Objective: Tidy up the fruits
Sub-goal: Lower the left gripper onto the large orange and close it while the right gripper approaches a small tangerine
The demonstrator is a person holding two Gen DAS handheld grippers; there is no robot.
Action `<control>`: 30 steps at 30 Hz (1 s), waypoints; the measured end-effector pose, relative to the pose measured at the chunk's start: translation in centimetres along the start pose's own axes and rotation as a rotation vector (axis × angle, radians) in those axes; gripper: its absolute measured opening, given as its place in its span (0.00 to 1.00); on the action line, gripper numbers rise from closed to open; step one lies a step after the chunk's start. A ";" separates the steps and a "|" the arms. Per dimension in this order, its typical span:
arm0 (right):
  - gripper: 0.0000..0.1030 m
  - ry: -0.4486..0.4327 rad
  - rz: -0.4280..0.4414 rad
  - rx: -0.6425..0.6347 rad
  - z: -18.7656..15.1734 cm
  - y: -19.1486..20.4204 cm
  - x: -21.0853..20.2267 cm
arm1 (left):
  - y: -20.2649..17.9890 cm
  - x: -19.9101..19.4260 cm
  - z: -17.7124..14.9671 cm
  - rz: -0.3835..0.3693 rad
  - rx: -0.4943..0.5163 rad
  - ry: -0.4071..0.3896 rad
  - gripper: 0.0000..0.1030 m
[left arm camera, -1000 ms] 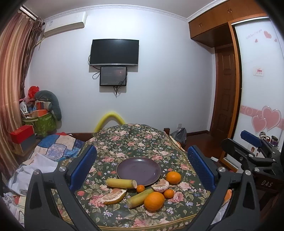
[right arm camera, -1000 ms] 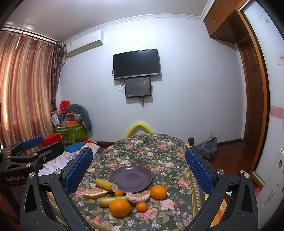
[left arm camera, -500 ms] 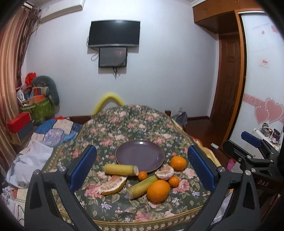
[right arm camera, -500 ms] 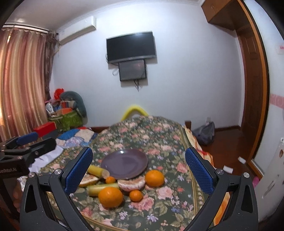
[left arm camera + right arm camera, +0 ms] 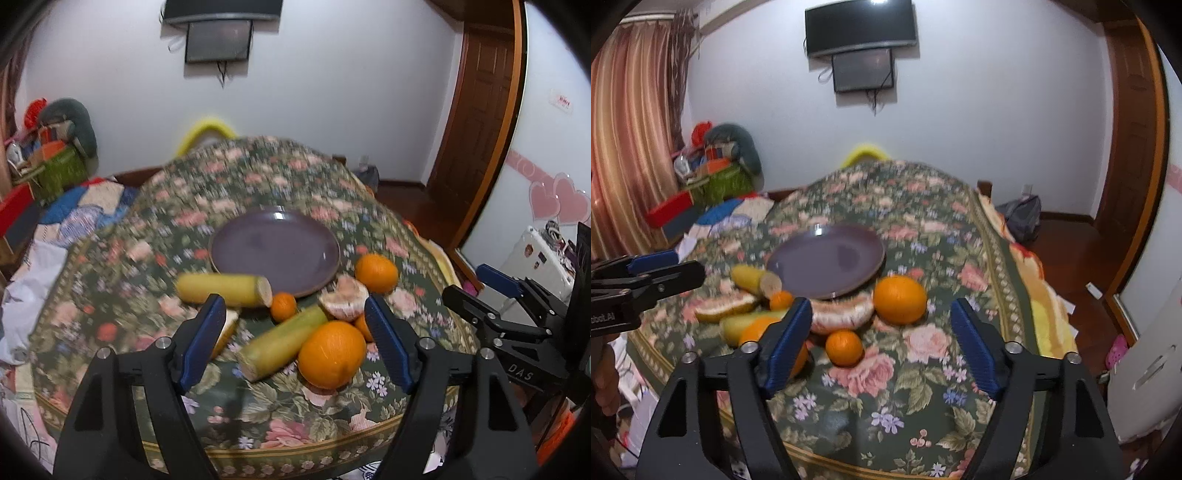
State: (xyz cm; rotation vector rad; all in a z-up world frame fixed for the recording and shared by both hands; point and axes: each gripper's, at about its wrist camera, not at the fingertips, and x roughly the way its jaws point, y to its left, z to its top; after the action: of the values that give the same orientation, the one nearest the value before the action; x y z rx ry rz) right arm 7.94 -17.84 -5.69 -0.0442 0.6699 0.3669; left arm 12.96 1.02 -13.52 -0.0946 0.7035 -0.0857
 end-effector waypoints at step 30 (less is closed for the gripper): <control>0.61 0.182 0.116 0.023 -2.7 -1.2 4.9 | -3.0 7.7 -3.6 -0.043 0.075 0.201 0.61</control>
State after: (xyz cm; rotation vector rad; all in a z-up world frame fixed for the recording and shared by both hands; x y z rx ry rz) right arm 10.23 -17.83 -10.93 -0.0173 0.8591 0.4710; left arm 16.31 -3.05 -20.81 -0.0292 0.8978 -0.1645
